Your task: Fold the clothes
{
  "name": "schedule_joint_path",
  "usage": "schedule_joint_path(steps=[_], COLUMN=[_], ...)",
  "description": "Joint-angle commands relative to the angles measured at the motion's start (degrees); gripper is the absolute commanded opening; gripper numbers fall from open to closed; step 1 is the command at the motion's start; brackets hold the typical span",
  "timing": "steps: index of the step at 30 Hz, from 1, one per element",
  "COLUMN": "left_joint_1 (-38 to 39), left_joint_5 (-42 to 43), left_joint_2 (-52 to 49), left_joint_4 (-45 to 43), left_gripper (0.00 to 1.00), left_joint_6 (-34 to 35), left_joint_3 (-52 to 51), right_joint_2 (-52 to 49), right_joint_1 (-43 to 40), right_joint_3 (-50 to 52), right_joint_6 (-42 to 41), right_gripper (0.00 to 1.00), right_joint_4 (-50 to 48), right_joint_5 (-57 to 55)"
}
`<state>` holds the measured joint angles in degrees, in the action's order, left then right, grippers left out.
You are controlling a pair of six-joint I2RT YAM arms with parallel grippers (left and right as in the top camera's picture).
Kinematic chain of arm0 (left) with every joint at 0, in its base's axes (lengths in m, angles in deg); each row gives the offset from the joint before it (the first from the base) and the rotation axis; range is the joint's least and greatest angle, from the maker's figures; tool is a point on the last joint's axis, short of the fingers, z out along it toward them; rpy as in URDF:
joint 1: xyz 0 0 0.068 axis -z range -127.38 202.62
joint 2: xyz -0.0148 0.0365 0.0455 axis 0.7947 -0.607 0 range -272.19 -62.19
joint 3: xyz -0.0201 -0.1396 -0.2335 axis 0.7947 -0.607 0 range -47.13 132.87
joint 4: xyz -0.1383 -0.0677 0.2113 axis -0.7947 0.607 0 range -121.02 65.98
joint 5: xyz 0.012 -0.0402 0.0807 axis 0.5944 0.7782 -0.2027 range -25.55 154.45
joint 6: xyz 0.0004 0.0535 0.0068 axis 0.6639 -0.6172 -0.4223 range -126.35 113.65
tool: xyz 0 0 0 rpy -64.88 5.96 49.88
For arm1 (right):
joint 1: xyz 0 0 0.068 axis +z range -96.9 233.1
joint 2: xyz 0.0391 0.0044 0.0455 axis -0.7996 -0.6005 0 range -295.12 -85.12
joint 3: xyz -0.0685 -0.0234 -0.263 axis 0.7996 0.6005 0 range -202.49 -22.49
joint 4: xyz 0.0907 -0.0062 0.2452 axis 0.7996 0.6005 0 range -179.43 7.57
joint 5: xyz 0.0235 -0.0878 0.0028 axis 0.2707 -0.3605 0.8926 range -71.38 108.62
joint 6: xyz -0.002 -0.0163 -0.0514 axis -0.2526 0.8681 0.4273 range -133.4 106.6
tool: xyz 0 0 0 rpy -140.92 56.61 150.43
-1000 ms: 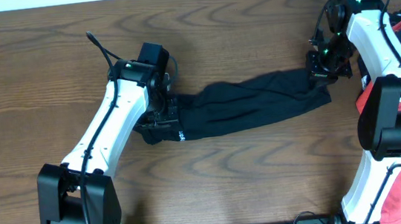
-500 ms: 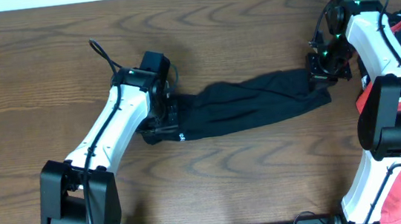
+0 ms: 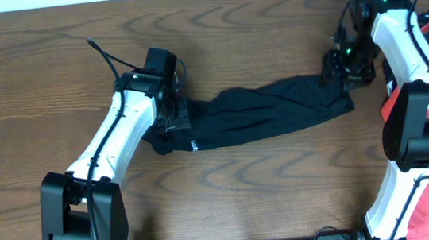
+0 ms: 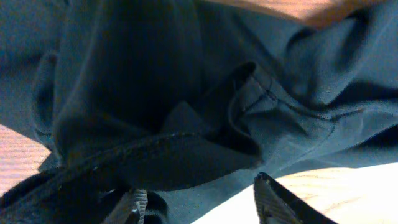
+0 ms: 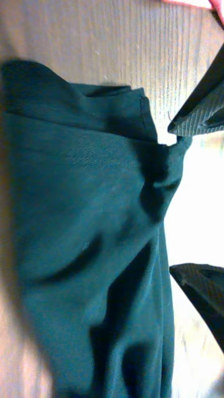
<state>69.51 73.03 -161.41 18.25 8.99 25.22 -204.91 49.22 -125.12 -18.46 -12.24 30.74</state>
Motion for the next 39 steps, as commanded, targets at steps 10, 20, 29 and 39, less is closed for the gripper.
schedule_joint_path(steps=[10, 20, 29, 39], left_joint_1=[-0.37, -0.09, -0.04, -0.04], left_joint_5=[6.08, 7.48, 7.45, 7.48], left_joint_2=[0.0, -0.02, -1.97, -10.23], left_joint_4=[-0.11, 2.1, 0.15, -5.42], left_gripper=[0.55, 0.53, 0.47, 0.47], left_joint_6=[0.02, 0.02, 0.0, 0.02], left_joint_3=[5.99, 8.37, 1.51, -0.57], right_joint_2=[0.26, 0.26, 0.26, 0.26], right_joint_1=[1.55, 3.76, 4.28, 4.28], right_joint_3=[-13.42, -13.55, -13.55, -13.55], right_joint_6=[-0.02, -0.02, -0.02, -0.04], right_gripper=[0.79, 0.82, 0.85, 0.97], right_joint_4=[2.82, 4.07, 4.68, 7.08], right_joint_5=[4.48, 4.46, 4.44, 4.44])
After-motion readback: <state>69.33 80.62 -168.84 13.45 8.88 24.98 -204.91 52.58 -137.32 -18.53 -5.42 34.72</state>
